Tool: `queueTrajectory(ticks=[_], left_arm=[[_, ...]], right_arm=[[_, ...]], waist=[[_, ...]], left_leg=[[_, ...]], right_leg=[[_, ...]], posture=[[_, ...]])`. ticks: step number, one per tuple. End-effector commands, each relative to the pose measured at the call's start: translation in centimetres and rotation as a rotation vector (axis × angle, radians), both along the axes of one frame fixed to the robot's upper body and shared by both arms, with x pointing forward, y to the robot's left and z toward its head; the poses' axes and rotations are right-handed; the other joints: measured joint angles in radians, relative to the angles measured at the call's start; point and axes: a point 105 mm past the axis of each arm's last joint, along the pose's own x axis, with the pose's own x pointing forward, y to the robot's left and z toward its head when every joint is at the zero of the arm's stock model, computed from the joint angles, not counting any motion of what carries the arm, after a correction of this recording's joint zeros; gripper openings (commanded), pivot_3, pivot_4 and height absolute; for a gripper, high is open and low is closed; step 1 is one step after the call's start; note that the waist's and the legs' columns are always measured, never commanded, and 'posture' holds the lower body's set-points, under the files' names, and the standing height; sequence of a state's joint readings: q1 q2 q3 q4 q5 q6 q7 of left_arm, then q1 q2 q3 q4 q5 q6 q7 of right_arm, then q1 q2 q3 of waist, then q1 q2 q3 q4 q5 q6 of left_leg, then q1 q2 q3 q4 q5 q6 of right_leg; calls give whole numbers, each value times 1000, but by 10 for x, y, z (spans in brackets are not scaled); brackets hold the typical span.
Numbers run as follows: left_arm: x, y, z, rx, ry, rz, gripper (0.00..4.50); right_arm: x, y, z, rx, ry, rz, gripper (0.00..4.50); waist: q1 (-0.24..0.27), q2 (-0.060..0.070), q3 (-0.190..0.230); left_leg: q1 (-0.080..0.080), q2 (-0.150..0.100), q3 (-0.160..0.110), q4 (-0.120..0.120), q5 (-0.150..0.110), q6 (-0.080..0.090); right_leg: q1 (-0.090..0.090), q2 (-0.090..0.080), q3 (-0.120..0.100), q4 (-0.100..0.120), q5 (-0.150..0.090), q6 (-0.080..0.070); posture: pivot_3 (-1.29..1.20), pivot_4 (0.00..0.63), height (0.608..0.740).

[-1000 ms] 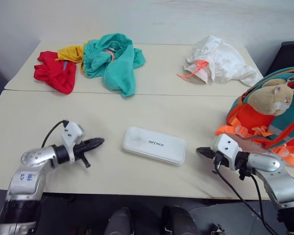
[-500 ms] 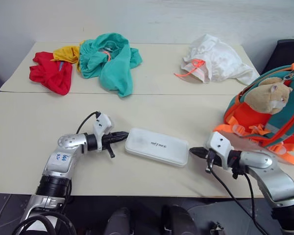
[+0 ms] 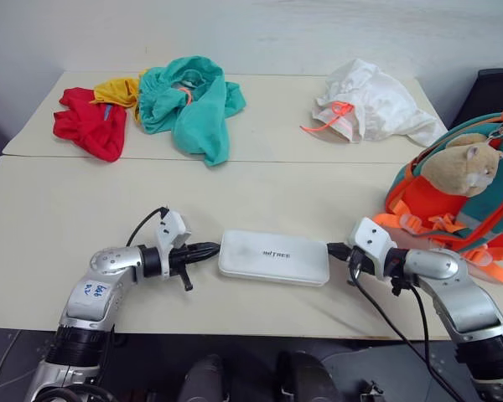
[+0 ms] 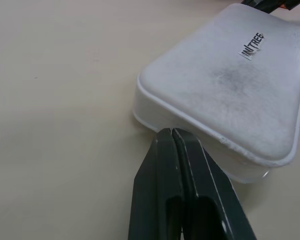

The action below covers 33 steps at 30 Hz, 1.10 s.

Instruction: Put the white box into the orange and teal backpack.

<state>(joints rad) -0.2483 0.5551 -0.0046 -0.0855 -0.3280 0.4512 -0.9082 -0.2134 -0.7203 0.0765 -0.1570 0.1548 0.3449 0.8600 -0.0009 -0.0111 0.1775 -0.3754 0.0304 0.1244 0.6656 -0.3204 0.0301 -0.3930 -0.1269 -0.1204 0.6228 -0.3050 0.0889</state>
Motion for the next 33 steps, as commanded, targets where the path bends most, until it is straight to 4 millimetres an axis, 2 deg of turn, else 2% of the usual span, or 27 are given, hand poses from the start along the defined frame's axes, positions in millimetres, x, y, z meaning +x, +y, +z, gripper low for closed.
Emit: queueTrajectory(ticks=[1, 4, 7, 11, 14, 18, 20, 23, 29, 33], left_arm=[[3, 15, 9, 14, -57, 80, 39], [6, 40, 10, 40, -62, 161, 39], [2, 65, 19, -64, 29, 226, 39], [-8, 78, 19, -174, 348, 224, 1236], [-15, 78, 15, -192, 683, 220, 2196], [-9, 54, 17, -251, 923, 173, 3303], [0, 39, 12, -245, 970, 177, 3303], [-1, 25, 9, -218, 1041, 152, 3303], [6, -6, 5, -227, 1099, 105, 3303], [6, -18, 1, -228, 1121, 78, 3303]], right_arm=[[1, -7, 2, -33, -8, -7, 0], [-1, -25, 3, -63, -14, -42, 0], [-10, -42, 7, -59, -21, -47, 0], [-31, -46, 5, -46, 34, 60, 0], [-32, -49, 4, -59, 39, 68, 0], [-27, -50, 2, -77, 19, 64, 0], [-23, -47, -1, -84, 16, 69, 0], [-19, -41, -3, -89, 9, 87, 0], [-12, -3, 0, -44, -25, 166, 0], [-10, 13, -1, -34, -33, 189, 0]], waist=[[0, 0, 0], [-1, 0, 0], [-1, 0, 0], [2, 0, 0], [-1, 0, 0], [1, -1, 0], [1, -1, 0], [0, -1, 1], [-1, -1, 0], [1, -1, 0]], left_leg=[[0, 0, 0, 0, 0, 0], [0, 0, 0, 0, 0, 0], [0, 0, 0, -1, 0, 0], [0, 0, -1, -1, 0, 0], [0, 0, -1, 0, 0, 0], [1, -1, -1, 0, 0, 0], [1, -2, 0, 0, 0, 0], [0, -1, 0, 1, 0, 0], [3, 0, 0, 2, 2, -3], [3, 0, -1, 1, 2, -3]], right_leg=[[0, 0, 0, 0, 0, 0], [0, 0, 0, 0, 0, 0], [0, 0, 0, -1, 0, 0], [1, -1, -1, -1, 0, 0], [0, 0, -1, 0, 0, 0], [0, 0, 0, 3, -1, 1], [0, 1, 1, 3, -1, 1], [0, 2, 1, 3, -1, 2], [1, 10, 7, 4, -1, 2], [0, 10, 8, 5, -1, 2]], posture=[[0, 150, 740], [0, 150, 740], [0, 150, 740], [0, 150, 740], [0, 150, 740], [0, 150, 740], [0, 150, 740], [0, 150, 740], [0, 150, 740], [0, 150, 740]])
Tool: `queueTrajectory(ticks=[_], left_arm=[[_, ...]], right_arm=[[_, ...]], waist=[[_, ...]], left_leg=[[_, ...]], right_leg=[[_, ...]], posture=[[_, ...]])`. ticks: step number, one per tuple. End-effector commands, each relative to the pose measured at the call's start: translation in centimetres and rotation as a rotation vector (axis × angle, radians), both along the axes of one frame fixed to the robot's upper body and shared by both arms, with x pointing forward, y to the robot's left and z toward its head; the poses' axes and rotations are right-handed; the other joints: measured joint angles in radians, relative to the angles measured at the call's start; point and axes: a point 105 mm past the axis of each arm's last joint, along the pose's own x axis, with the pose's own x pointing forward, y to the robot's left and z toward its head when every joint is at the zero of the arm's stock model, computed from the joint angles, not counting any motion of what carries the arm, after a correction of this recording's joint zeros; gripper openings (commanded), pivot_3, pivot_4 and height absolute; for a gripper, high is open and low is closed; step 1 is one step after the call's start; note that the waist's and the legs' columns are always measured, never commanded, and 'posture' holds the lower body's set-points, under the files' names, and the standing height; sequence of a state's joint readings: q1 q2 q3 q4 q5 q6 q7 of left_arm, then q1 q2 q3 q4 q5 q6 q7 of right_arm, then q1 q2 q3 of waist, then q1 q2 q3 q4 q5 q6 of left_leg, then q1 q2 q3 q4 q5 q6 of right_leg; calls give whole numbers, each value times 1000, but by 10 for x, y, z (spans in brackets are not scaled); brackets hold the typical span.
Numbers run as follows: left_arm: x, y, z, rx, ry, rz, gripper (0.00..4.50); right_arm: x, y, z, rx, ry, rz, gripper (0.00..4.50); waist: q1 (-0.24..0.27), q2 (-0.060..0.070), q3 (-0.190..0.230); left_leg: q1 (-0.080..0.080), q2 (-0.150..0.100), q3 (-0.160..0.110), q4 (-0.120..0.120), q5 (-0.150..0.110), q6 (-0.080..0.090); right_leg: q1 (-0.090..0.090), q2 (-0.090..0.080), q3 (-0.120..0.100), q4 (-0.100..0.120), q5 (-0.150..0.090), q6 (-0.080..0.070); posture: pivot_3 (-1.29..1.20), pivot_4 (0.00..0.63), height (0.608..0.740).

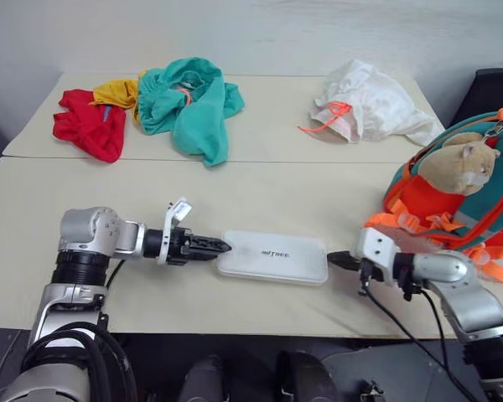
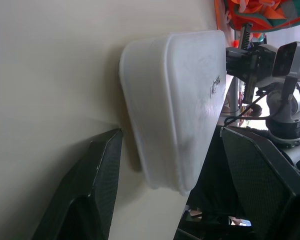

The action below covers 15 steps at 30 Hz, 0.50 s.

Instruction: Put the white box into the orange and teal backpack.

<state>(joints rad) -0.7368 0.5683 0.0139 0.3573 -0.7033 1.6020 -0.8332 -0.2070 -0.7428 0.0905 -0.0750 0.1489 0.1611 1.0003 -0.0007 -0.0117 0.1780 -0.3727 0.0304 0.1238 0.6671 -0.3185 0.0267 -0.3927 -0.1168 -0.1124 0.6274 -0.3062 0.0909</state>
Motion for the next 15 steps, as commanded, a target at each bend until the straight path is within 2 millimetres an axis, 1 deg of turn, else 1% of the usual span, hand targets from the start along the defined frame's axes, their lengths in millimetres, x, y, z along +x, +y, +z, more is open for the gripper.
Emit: queueTrajectory(ticks=[1, 5, 7, 10, 12, 15], left_arm=[[-5, -11, -14, 17, 57, -22, 3303], [-6, -17, -19, -4, 75, -16, 3303], [-9, -20, -18, -36, 86, -28, 3303], [-8, -18, -13, -63, 82, -18, 2661], [-7, -15, -8, -84, 68, -8, 2083], [-10, -10, 2, -142, 47, -12, 1372]], right_arm=[[1, 14, 5, 0, -34, 26, 0], [1, 20, 3, 0, -39, 31, 0], [3, 24, 3, 8, -48, 30, 0], [3, 25, 5, 21, -51, 19, 0], [-1, 21, 6, 20, -50, 15, 0], [-12, 11, 12, 51, -55, 11, 0]], waist=[[2, 0, 0], [3, 0, 0], [0, 0, 0], [-1, 0, 0], [-1, 0, 0], [0, 0, 0]], left_leg=[[0, 0, 0, 0, 0, 0], [0, 0, -1, 0, 0, 0], [1, 0, -1, 0, 0, 0], [1, 0, 0, 0, 0, -1], [1, 1, -1, 0, 0, -1], [0, 1, -1, 0, 0, -1]], right_leg=[[0, 0, 0, 0, 0, 0], [1, -1, 1, 0, 0, 0], [1, -1, 1, 0, 0, 0], [1, -1, 2, 0, 0, 0], [0, -1, 2, 0, 0, 0], [0, -1, 2, 0, 0, 0]], posture=[[0, 150, 740], [0, 150, 740], [0, 150, 740], [0, 150, 740], [0, 150, 740], [0, 150, 740]])
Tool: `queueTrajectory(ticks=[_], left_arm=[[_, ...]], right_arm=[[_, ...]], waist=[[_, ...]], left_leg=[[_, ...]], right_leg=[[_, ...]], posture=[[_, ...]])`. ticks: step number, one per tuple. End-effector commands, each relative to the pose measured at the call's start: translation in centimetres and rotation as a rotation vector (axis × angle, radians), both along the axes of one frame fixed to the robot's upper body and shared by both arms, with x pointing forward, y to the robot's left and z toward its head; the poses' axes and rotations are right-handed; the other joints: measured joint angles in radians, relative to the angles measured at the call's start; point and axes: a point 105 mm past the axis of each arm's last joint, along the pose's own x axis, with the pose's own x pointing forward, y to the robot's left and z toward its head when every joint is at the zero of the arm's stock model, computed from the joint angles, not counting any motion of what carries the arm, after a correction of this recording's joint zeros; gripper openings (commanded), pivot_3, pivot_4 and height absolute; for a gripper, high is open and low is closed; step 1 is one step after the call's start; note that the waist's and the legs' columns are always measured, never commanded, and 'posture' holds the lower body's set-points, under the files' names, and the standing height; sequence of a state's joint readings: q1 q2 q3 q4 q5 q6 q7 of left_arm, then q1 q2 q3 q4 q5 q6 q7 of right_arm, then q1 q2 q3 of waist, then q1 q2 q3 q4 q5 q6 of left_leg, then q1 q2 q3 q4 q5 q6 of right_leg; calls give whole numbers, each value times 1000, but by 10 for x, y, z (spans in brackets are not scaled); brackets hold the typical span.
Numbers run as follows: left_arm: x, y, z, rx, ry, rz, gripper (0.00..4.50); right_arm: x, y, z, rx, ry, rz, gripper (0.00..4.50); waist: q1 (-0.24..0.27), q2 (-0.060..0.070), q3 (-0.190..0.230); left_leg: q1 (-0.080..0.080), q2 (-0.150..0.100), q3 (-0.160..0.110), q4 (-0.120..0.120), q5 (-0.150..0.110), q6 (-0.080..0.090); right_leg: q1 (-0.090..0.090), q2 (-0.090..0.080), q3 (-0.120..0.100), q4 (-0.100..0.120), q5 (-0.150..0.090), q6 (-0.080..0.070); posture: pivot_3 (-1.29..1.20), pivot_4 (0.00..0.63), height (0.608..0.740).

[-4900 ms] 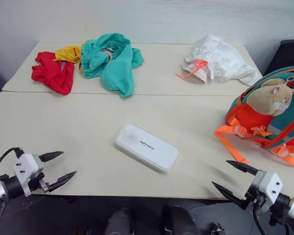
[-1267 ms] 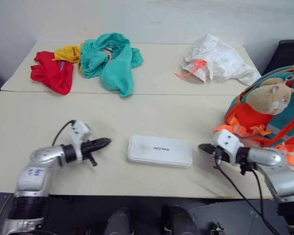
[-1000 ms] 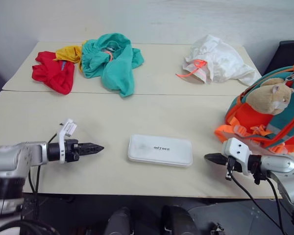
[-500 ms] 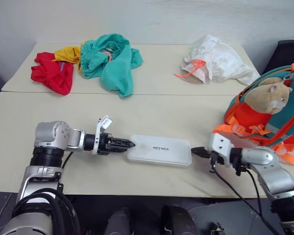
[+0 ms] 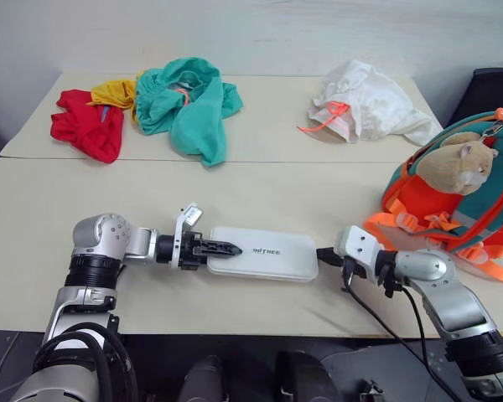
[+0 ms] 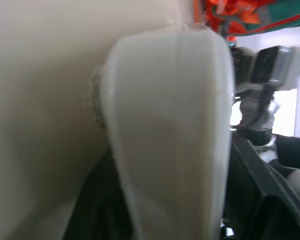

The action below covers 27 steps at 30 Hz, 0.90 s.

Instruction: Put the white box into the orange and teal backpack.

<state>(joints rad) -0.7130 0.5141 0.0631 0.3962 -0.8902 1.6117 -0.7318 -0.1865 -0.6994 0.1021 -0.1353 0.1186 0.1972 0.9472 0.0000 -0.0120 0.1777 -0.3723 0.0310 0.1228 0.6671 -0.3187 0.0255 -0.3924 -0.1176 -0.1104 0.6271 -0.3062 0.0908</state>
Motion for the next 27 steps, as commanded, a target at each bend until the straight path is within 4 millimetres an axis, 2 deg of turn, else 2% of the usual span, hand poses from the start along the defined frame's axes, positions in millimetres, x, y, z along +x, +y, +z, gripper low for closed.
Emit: queueTrajectory(ticks=[1, 3, 7, 9, 11, 14, 16, 20, 21, 23, 25, 27], left_arm=[[-7, 9, 1, 6, -15, -1, 1272], [-13, 12, 7, -19, -28, -22, 1271], [-16, 21, 31, -130, -156, 15, 1271], [-16, 32, 52, -244, -320, 52, 1271], [-17, 41, 58, -240, -515, 54, 1271], [-16, 47, 48, -110, -768, 21, 1271], [-14, 52, 47, -68, -895, 11, 1271], [-14, 61, 45, -23, -1098, -8, 1271], [-13, 62, 47, -40, -1103, 8, 1271], [-14, 63, 49, -67, -1088, 13, 1271], [-16, 62, 48, -69, -1083, 6, 1271], [-17, 61, 46, -73, -1074, 4, 1271]], right_arm=[[-14, -6, 16, 53, -37, 24, 0], [-24, -15, 21, 105, -39, 2, 0], [-44, -31, 34, 225, -42, -50, 0], [-68, -57, 43, 325, -40, -171, 361], [-89, -79, 47, 345, -63, -293, 920], [-118, -104, 46, 353, -64, -450, 1949], [-134, -122, 56, 408, -155, -542, 2624], [-165, -169, 56, 403, -220, -757, 4087], [-168, -182, 57, 415, -249, -809, 4389], [-167, -201, 63, 400, -328, -868, 4477], [-153, -211, 73, 414, -386, -869, 4477], [-131, -210, 81, 437, -397, -811, 4477]], waist=[[-1, 0, 0], [-1, 0, 0], [-2, 0, 0], [0, 0, 1], [5, 0, 1], [11, 0, 0], [13, 1, 0], [12, 1, 0], [10, 1, 0], [1, 1, 0], [-7, 2, 1], [-16, 4, 1]], left_leg=[[0, 0, 0, 0, 0, 0], [0, 0, 0, -1, 0, 0], [0, 1, 0, -1, 0, -1], [0, 1, 0, -1, 0, -1], [0, 1, -1, -3, -1, -2], [0, 2, -1, -4, -2, -4], [1, 2, 0, -4, -5, -8], [2, 2, 1, -4, -10, -7], [2, 2, 1, -5, -10, -7], [2, 3, 1, -5, -11, -6], [2, 2, 1, -5, -10, -4], [3, 1, 1, -4, -8, 0]], right_leg=[[0, 0, 0, 0, 0, 0], [0, 0, 1, 0, 0, 0], [0, 0, 1, -1, 0, 0], [-1, 0, 2, -1, 0, 0], [-1, -1, 2, -2, -1, -1], [-1, 1, 2, -7, -1, -3], [0, 0, 3, -7, -1, -3], [-1, -1, 4, -7, -1, -3], [-1, -1, 4, -8, -1, -3], [-2, -2, 4, -8, -1, -3], [-2, -3, 4, -7, -1, -3], [-2, -4, 5, -7, -1, -3]], posture=[[0, 150, 740], [0, 150, 740], [0, 150, 740], [0, 150, 740], [0, 150, 740], [0, 150, 740], [0, 150, 740], [0, 150, 740], [0, 150, 740], [0, 150, 740], [0, 150, 740], [0, 150, 740]])
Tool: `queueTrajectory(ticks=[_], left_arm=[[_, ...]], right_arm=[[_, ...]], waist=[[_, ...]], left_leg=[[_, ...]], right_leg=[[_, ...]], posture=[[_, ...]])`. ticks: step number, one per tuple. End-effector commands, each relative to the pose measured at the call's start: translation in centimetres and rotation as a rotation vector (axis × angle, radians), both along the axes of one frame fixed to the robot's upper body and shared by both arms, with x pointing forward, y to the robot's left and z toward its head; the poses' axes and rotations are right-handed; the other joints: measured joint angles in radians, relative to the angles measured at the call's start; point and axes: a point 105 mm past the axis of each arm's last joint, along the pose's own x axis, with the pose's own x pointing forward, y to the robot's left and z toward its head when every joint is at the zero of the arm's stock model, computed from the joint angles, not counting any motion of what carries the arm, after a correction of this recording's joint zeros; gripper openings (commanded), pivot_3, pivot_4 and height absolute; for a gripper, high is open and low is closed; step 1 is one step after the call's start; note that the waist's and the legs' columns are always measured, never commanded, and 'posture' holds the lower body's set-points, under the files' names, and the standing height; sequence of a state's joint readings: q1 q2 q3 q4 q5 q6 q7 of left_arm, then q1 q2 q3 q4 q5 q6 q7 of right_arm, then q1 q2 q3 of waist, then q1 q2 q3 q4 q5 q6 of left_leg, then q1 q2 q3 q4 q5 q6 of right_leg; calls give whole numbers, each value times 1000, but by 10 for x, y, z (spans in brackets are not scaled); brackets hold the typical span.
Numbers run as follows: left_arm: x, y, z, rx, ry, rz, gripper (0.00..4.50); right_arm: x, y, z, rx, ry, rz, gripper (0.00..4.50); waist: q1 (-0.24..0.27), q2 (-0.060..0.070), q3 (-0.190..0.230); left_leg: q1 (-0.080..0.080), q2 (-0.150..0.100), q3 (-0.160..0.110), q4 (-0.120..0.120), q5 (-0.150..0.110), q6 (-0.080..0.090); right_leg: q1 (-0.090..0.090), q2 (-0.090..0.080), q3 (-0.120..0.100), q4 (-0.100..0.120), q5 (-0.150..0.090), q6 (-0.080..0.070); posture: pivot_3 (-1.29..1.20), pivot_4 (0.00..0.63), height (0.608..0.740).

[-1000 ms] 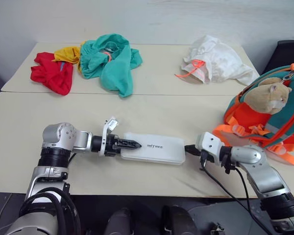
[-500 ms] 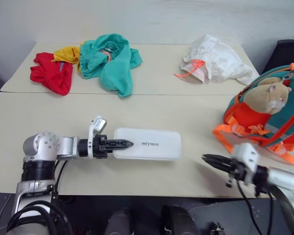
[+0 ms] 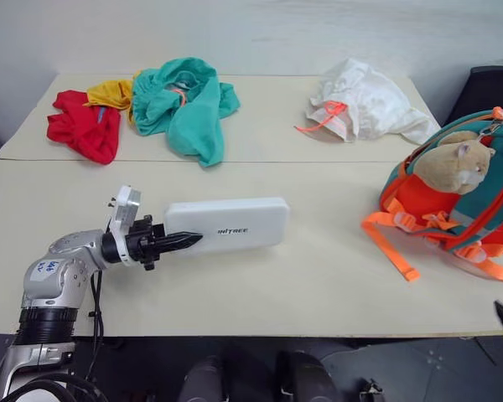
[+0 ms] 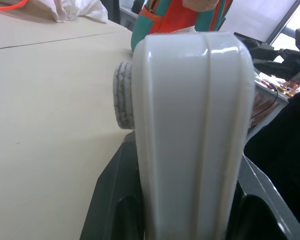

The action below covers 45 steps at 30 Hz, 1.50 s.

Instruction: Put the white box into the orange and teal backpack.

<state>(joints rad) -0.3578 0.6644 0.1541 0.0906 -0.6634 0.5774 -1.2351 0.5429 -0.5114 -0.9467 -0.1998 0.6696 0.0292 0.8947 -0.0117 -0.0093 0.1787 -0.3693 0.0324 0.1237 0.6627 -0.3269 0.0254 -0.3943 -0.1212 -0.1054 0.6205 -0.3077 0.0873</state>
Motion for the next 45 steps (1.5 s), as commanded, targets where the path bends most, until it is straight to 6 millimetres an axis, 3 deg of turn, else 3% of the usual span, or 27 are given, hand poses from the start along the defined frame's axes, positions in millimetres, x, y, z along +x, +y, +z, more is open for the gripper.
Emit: queueTrajectory(ticks=[1, 8, 12, 15, 18, 21, 24, 26, 31, 34, 38, 42, 45], left_arm=[[-5, -1, 9, -31, -38, -25, 1271], [-12, -2, 13, -59, -32, -20, 1271], [-18, 1, 19, -70, -31, -8, 1271], [-20, 7, 26, -104, -20, 19, 1271], [-21, 12, 31, -129, -27, 54, 1271], [-20, 17, 30, -134, -18, 91, 1271], [-15, 32, 23, -152, 6, 178, 1271], [-10, 48, 14, -161, 38, 259, 1271], [3, 85, 9, -228, 70, 457, 1271], [5, 91, 10, -252, 71, 489, 1271], [6, 91, 13, -276, 64, 485, 1271], [-3, 92, 19, -294, 53, 451, 1271], [-14, 92, 32, -296, 1, 405, 1271]], right_arm=[[30, 2, 21, -38, -61, 80, 4477], [112, 18, 38, -8, -90, 268, 4477], [135, 38, 42, 13, -83, 402, 4477], [142, 61, 42, 38, -77, 520, 3885], [147, 79, 45, 32, -122, 582, 2846], [148, 98, 48, 24, -153, 649, 1783], [141, 132, 41, -54, -112, 798, 693], [139, 157, 48, -32, -146, 884, 86], [123, 224, 68, 37, -215, 1126, 5], [112, 253, 76, 69, -229, 1244, 5], [79, 288, 83, 152, -166, 1481, 5], [58, 284, 78, 211, -11, 1560, 5], [62, 265, 70, 229, 71, 1483, 5]], waist=[[-8, 2, 0], [-14, 2, 0], [-2, 3, 1], [1, 3, 1], [5, 3, 1], [4, 3, 1], [-6, 3, 1], [-14, 3, 1], [-23, 2, 1], [-19, 2, 1], [-15, 2, 1], [-13, 2, 1], [-13, 0, 1]], left_leg=[[0, 0, 0, 0, 0, 0], [-1, 0, 0, 1, 2, 1], [-2, -1, -1, 2, 4, 2], [-2, -1, 0, 3, 4, 2], [-2, -1, -1, 2, 4, 2], [-2, 0, -1, 2, 4, 2], [-2, 0, 0, 2, 4, 1], [-1, 1, -1, 2, 4, 0], [-1, 1, -1, 1, 5, -2], [-3, 1, -1, 1, 5, -2], [-4, 1, -2, 1, 4, -1], [-5, 0, -4, 1, 3, 0], [-5, -1, -4, 1, 1, 2]], right_leg=[[0, 0, 0, 1, 0, 0], [-1, 1, -1, 2, 0, 0], [-1, 1, -2, 2, 0, 0], [0, 1, -2, 2, 0, 1], [0, 1, -2, 2, 0, 1], [0, 1, -2, 2, 0, 1], [0, 1, -2, 3, 0, 1], [0, 2, -2, 3, 0, 1], [-3, 3, -1, 6, 0, 0], [-4, 3, -1, 7, 0, 0], [-4, 2, -2, 6, 0, 0], [-4, 1, -2, 5, 0, 0], [-3, -2, -3, 3, 0, 0]], posture=[[0, 150, 740], [0, 150, 740], [0, 150, 740], [0, 150, 740], [0, 150, 740], [0, 150, 740], [0, 150, 740], [0, 150, 740], [0, 150, 740], [0, 150, 740], [0, 150, 740], [0, 150, 740], [0, 150, 740]])
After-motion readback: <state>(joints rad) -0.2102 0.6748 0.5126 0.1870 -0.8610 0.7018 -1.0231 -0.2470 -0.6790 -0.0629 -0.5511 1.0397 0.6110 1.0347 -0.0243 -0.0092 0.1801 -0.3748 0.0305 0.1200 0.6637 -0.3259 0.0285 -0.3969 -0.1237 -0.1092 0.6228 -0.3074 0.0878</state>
